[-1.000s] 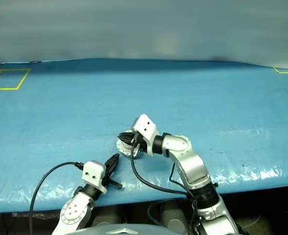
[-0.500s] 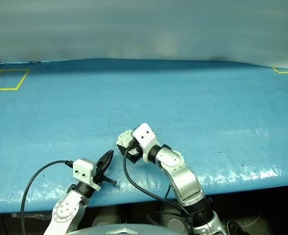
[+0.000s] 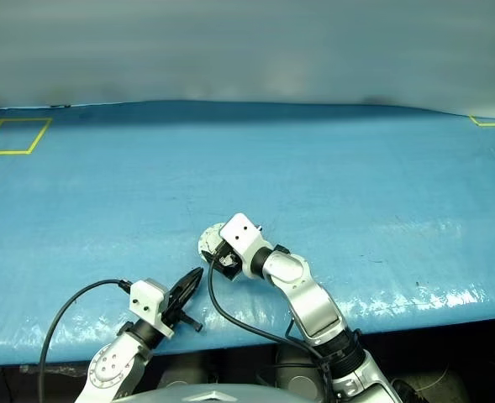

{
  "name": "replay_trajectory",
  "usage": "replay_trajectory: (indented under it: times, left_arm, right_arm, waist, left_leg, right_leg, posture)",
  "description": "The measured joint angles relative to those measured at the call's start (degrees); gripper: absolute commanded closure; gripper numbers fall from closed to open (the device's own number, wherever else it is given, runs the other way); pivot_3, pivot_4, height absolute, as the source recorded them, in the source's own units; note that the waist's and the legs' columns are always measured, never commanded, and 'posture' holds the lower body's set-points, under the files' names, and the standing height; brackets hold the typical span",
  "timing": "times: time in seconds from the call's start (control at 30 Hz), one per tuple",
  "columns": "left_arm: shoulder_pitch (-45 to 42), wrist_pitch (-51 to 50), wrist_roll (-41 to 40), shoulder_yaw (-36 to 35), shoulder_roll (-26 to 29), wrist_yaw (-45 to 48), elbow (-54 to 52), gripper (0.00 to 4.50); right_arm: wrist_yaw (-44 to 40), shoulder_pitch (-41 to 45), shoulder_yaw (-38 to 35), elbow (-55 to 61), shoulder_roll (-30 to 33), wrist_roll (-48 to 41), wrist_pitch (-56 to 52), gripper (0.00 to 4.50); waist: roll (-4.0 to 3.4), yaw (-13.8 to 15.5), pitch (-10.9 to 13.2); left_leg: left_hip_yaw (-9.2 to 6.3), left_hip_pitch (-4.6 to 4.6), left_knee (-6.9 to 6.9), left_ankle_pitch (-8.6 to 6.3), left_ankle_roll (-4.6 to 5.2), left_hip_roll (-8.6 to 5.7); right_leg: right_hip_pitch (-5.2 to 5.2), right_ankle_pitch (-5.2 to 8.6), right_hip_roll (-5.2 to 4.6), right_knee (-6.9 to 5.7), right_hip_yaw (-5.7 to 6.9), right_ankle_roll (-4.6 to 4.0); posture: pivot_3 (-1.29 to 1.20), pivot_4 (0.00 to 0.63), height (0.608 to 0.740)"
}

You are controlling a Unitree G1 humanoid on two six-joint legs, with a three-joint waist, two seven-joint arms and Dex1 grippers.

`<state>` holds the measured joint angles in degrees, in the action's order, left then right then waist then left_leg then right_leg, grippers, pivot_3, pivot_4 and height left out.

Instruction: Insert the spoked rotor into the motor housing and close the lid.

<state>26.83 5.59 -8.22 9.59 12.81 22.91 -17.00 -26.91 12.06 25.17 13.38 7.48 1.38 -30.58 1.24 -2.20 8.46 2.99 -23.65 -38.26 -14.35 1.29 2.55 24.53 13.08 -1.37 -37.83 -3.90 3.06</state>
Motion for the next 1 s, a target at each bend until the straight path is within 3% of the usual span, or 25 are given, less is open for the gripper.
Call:
replay_trajectory:
  times: [0.07, 0.23, 1.0]
  left_arm:
    - [0.0, -0.09, -0.32, 0.01, 0.0, 0.14, 0.0, 4.5]
    - [-0.07, -0.09, -0.46, 0.01, -0.09, 0.13, 0.0, 4.5]
    - [-0.49, -0.03, -0.85, 0.95, -1.42, 0.15, 1.11, 4.5]
  right_arm:
    - [-0.09, -0.01, -0.09, -0.01, 0.17, -0.14, 0.0, 0.01]
    - [-0.57, -0.02, -0.31, 0.23, 1.25, -0.84, -0.23, 1.48]
    - [-4.75, 5.68, -1.86, 2.59, 5.05, -6.28, -10.69, 1.49]
  waist:
    - [0.0, 0.0, 0.0]
    - [0.01, 0.02, -0.01]
    - [0.03, 0.07, -0.01]
  left_leg:
    - [0.0, 0.0, -0.01, 0.0, 0.0, 0.0]
    - [0.0, 0.01, -0.01, 0.0, 0.0, 0.0]
    - [-0.01, -0.02, 0.0, 0.0, 0.0, -0.02]
  right_leg:
    - [-0.01, 0.0, -0.01, 0.0, 0.0, 0.0]
    - [-0.02, 0.01, -0.01, 0.0, 0.0, 0.02]
    - [0.0, -0.02, -0.01, 0.01, 0.01, -0.03]
  posture:
    - [0.0, 0.15, 0.74]
    - [0.0, 0.15, 0.74]
    - [0.0, 0.15, 0.74]
